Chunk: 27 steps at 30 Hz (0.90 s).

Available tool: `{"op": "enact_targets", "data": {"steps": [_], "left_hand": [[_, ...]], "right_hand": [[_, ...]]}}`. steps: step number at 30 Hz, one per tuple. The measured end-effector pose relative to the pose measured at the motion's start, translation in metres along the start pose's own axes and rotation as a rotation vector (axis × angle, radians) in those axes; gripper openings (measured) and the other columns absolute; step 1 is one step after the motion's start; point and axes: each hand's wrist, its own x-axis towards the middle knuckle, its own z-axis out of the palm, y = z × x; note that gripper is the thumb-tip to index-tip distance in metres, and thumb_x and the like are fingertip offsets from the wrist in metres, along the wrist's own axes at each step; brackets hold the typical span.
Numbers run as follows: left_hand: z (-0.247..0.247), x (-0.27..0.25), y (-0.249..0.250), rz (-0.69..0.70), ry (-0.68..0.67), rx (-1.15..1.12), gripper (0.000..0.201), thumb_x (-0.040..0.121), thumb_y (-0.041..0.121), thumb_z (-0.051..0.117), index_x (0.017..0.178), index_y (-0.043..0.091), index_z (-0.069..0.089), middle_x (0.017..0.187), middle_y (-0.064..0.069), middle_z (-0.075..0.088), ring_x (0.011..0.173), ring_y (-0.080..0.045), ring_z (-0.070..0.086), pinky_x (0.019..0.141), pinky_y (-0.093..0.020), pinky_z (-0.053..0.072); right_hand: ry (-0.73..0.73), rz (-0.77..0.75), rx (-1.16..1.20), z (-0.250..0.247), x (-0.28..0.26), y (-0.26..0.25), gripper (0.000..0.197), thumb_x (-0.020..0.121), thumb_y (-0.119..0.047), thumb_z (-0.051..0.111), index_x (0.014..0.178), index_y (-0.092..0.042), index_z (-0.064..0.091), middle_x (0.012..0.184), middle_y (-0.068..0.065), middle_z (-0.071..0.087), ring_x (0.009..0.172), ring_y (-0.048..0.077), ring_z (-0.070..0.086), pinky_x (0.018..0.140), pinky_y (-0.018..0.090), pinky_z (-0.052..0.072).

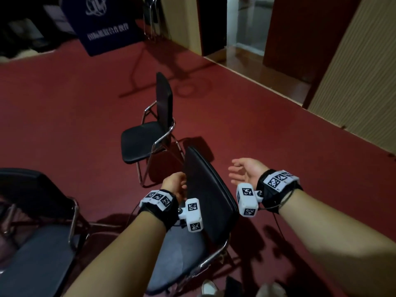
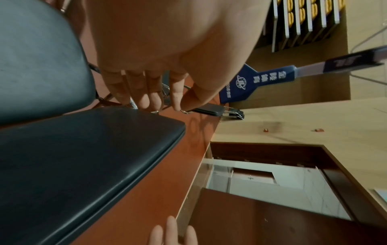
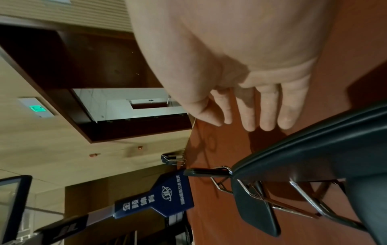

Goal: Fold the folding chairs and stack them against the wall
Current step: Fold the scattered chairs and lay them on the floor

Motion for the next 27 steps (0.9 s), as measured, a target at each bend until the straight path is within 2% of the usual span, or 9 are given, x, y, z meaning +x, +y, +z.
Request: {"op": "enact_targets", "data": {"steps": [5,7,9,11,13,15,18,21,27], "left_hand": [[0.004,0.014,-0.004,-0.02,0.004,-0.111,0.028,0.089,0.001,0.04,0.069,0.018,0.05,0.06,0.002,0.026,0.05,-0.012,0.023,0.049,-0.022,0.017],[0.008,0.017,-0.006,-0.034,0.044,-0.141,0.027,0.089,-0.001,0.039,0.072,0.016,0.053,0.057,0.003,0.029,0.051,-0.012,0.027,0.042,-0.018,0.022],[0.012,0.019,-0.008,-0.039,0.118,-0.148,0.025,0.09,0.001,0.041,0.077,0.017,0.055,0.056,0.004,0.037,0.051,-0.011,0.032,0.044,-0.019,0.031],[0.019,0.019,-0.012,-0.047,0.187,-0.167,0.023,0.09,0.005,0.045,0.075,0.021,0.05,0.06,0.004,0.038,0.051,-0.011,0.032,0.055,-0.025,0.026],[0.026,0.021,-0.016,-0.06,0.223,-0.192,0.022,0.089,0.007,0.047,0.073,0.023,0.048,0.059,0.004,0.035,0.05,-0.011,0.031,0.057,-0.027,0.023],[0.033,0.022,-0.025,-0.083,0.252,-0.215,0.022,0.09,0.007,0.049,0.074,0.022,0.052,0.062,0.003,0.038,0.054,-0.013,0.035,0.057,-0.027,0.024],[0.038,0.019,-0.038,-0.126,0.259,-0.216,0.021,0.09,0.008,0.053,0.073,0.02,0.057,0.069,0.001,0.043,0.061,-0.014,0.039,0.059,-0.028,0.029],[0.039,0.016,-0.051,-0.171,0.283,-0.226,0.015,0.091,0.012,0.059,0.077,0.018,0.058,0.075,-0.001,0.05,0.064,-0.015,0.046,0.065,-0.029,0.038],[0.044,0.02,-0.064,-0.209,0.308,-0.224,0.01,0.096,0.02,0.058,0.088,0.016,0.062,0.086,0.0,0.06,0.077,-0.016,0.055,0.082,-0.035,0.044]], "right_hand": [[-0.033,0.066,-0.133,0.01,0.042,-0.007,0.025,0.097,-0.008,0.045,0.118,-0.014,0.057,0.109,0.007,0.06,0.106,0.027,0.055,0.084,0.043,0.044],[-0.026,0.079,-0.226,0.014,0.057,-0.012,0.031,0.094,-0.01,0.049,0.123,-0.013,0.059,0.107,0.004,0.059,0.096,0.022,0.052,0.076,0.038,0.043],[-0.029,0.079,-0.32,0.015,0.077,-0.012,0.039,0.09,-0.011,0.054,0.128,-0.013,0.059,0.116,0.006,0.057,0.092,0.02,0.049,0.079,0.038,0.041],[-0.064,0.092,-0.391,0.013,0.092,-0.013,0.041,0.089,-0.012,0.055,0.13,-0.016,0.059,0.122,0.01,0.055,0.102,0.023,0.049,0.086,0.042,0.04],[-0.127,0.107,-0.459,0.013,0.104,-0.014,0.042,0.09,-0.009,0.053,0.13,-0.019,0.06,0.116,0.008,0.054,0.101,0.023,0.048,0.089,0.043,0.043],[-0.211,0.125,-0.489,0.013,0.111,-0.014,0.042,0.093,-0.006,0.049,0.132,-0.02,0.058,0.106,0.004,0.054,0.092,0.021,0.05,0.082,0.039,0.048],[-0.305,0.161,-0.539,0.014,0.12,-0.01,0.024,0.095,-0.008,0.048,0.11,-0.017,0.063,0.089,0.001,0.056,0.076,0.016,0.051,0.066,0.033,0.048],[-0.332,0.171,-0.608,0.016,0.13,-0.004,0.016,0.092,-0.012,0.054,0.087,-0.025,0.062,0.092,0.0,0.06,0.09,0.017,0.056,0.072,0.033,0.049],[-0.356,0.183,-0.747,0.017,0.145,0.003,0.035,0.092,-0.015,0.06,0.125,-0.024,0.056,0.108,0.005,0.064,0.102,0.024,0.061,0.062,0.03,0.05]]}}
